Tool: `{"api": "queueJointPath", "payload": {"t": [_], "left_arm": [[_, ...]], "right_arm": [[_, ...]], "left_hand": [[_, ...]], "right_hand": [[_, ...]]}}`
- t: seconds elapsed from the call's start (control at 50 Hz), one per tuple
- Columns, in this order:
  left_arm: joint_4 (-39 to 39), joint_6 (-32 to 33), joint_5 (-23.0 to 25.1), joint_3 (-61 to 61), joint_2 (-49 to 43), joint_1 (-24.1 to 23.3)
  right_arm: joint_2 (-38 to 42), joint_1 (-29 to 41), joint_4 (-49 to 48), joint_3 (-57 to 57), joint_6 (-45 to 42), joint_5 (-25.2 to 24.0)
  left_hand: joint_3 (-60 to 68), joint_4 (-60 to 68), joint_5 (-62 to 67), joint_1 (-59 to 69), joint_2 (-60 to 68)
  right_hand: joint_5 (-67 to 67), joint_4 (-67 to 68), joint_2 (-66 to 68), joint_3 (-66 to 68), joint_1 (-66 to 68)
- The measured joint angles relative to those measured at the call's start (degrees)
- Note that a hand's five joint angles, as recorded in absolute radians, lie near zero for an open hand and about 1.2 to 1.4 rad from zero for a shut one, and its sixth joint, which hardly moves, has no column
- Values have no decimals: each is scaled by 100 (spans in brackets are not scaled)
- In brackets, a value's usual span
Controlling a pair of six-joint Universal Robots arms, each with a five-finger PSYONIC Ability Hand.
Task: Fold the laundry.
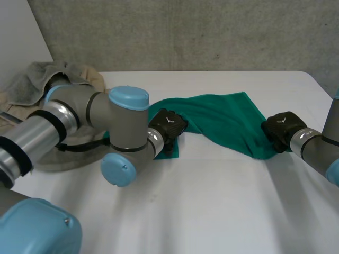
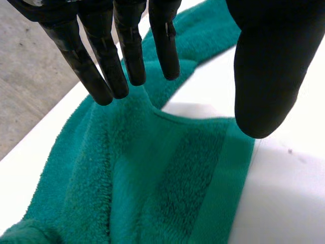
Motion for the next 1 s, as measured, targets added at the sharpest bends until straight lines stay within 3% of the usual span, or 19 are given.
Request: {"api": "queueJointPath", "payload": {"t": [0.3,0.54,0.76,0.92,1.0], "left_arm": [[-528,759,-65,915,-601,-121],[-612,1678,-403,1368,-982,-209],[-643,2034,-468,1617,-1159,-234],[-646,2184,-476,1659,-1216,-260],[-645,2257,-512,1654,-1227,-271]], "right_arm": [[-16,3,-8,23,-13,3],[-41,9,-8,36,-14,0],[-50,15,-11,49,-14,1],[-56,18,-9,50,-14,-6],[-57,21,-7,50,-14,-8]], "left_hand": [[11,8,111,17,13],[75,151,221,60,124],[1142,1195,1057,1173,1206],[933,975,1008,898,972],[341,331,386,432,382]], "right_hand": [[0,0,0,0,0],[0,0,0,0,0],[0,0,0,0,0],[0,0,0,0,0],[0,0,0,0,0]]}}
